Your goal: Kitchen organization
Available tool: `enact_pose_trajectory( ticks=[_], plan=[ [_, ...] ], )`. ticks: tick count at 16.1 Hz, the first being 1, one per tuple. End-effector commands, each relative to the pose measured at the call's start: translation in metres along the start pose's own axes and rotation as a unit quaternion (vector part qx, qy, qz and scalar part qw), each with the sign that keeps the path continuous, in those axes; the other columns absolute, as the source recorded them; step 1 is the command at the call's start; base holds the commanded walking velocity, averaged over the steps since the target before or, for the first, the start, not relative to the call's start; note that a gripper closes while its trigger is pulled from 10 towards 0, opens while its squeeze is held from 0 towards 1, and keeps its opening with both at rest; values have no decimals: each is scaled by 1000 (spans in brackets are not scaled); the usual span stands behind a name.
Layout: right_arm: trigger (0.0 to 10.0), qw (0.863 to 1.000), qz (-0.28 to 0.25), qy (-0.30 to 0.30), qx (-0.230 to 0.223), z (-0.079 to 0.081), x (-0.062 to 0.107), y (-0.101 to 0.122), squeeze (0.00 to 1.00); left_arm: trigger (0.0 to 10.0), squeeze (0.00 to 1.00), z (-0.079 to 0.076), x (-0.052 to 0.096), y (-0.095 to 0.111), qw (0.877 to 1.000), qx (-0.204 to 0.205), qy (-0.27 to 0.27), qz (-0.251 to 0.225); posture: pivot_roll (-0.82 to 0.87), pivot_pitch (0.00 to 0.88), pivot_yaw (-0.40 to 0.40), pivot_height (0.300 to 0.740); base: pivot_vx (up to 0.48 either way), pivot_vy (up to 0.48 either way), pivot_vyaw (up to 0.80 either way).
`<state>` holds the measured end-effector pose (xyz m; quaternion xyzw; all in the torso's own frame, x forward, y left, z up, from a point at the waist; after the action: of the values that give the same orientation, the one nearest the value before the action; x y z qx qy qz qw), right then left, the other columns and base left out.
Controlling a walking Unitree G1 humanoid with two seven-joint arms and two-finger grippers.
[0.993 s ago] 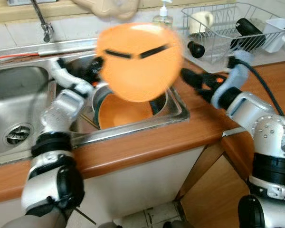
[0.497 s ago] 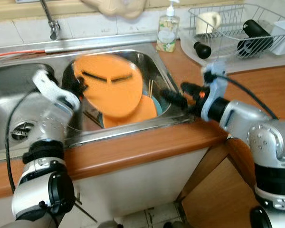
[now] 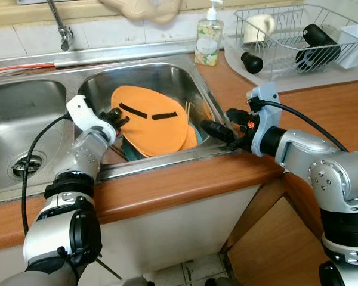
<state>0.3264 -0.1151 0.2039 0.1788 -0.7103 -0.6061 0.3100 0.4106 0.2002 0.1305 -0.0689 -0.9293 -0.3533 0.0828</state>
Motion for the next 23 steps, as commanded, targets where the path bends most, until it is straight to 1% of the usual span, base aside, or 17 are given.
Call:
enact_pose_trajectory(
  ticks=[1, 2, 8, 9, 10, 11, 12, 13, 14, 15, 16, 17, 18, 20, 21, 22, 23],
  plan=[
    [10000, 1000, 1, -3, 9, 1, 2, -1, 0, 10000, 325, -2, -2, 4, 1000, -21, 8, -4, -144, 0, 41, 740, 0, 0, 0],
    [10000, 1000, 3, -7, 12, 0, 1, -2, 0, 10000, 1000, -1, -2, 3, 1000, -21, 13, -3, -143, 0, 41, 740, 0, 0, 0],
    [10000, 1000, 8, -18, 14, -3, 0, -6, 0, 10000, 1000, 4, 0, 5, 999, -43, 20, 0, -137, 0, 39, 740, 0, 0, 0],
    [10000, 1000, 9, -19, 14, -3, 0, -7, 0, 10000, 1000, 6, 1, 7, 998, -62, 22, -2, -137, 0, 39, 740, 0, 0, 0],
    [10000, 1000, 9, -19, 14, -3, -1, -7, 0, 10000, 1000, 7, 1, 8, 997, -73, 24, -2, -137, 0, 39, 740, 0, 0, 0],
    [10000, 1000, 4, -28, 8, -4, -1, -8, 914, 10000, 1000, 7, 3, 12, 994, -109, 24, -14, -134, 0, 38, 740, 0, 0, 0],
    [10000, 999, -3, -32, 5, -4, -1, -7, 1000, 10000, 1000, 6, 4, 16, 992, -125, 19, -23, -134, 0, 38, 740, 0, 0, 0],
    [10000, 998, -30, -53, 9, -5, -2, -2, 1000, 10000, 1000, -5, 8, 24, 985, -167, -9, -49, -134, 0, 41, 740, 0, 0, 0],
    [10000, 996, -62, -63, 13, -2, -3, 5, 1000, 10000, 1000, -23, 14, 29, 974, -207, -57, -70, -132, 0, 44, 740, 0, 0, 0],
    [10000, 996, -68, -62, 10, 0, -3, 6, 1000, 10000, 1000, -29, 17, 29, 969, -222, -73, -74, -133, 0, 47, 740, 0, 0, 0],
    [10000, 995, -77, -59, 15, 5, -3, 7, 1000, 10000, 1000, -44, 25, 26, 962, -238, -107, -80, -133, 0, 47, 740, 0, 0, 0],
    [10000, 994, -84, -56, 34, 13, -3, 5, 1000, 10000, 1000, -54, 35, 19, 957, -250, -125, -79, -134, 0, 54, 740, 0, 0, 0],
    [10000, 994, -86, -58, 38, 15, -2, 4, 1000, 10000, 1000, -56, 40, 16, 954, -263, -121, -79, -134, 0, 54, 740, 0, 0, 0],
    [10000, 991, -110, -69, 45, 20, -1, 5, 1000, 10000, 1000, -63, 52, 12, 948, -271, -136, -99, -132, 0, 56, 740, 0, 0, 800],
    [10000, 988, -121, -81, 53, 27, -1, 1, 1000, 10000, 1000, -68, 68, 4, 945, -275, -142, -110, -131, 0, 57, 740, 0, 0, 800],
    [10000, 987, -124, -85, 59, 29, -2, -1, 1000, 10000, 1000, -67, 73, -2, 944, -279, -138, -109, -131, 0, 57, 740, 0, 0, 800],
    [10000, 986, -124, -97, 62, 31, -2, -6, 1000, 10000, 1000, -64, 82, -11, 943, -292, -126, -103, -118, 0, 57, 740, 0, 0, 800]
  ],
)
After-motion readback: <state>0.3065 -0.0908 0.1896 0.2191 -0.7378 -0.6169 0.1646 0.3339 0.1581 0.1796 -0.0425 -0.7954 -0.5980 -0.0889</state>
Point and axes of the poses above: a point about 5 cm out from each wrist's last joint towards the gripper, its own x axis pointing back from the gripper into the wrist, its own y axis along the axis of the wrist's last joint, z = x × y, the point moved 3 cm from there along -x, pointing out of the wrist towards the gripper, and after that the axes turned 13 degrees about x, right-handed, at the moved point
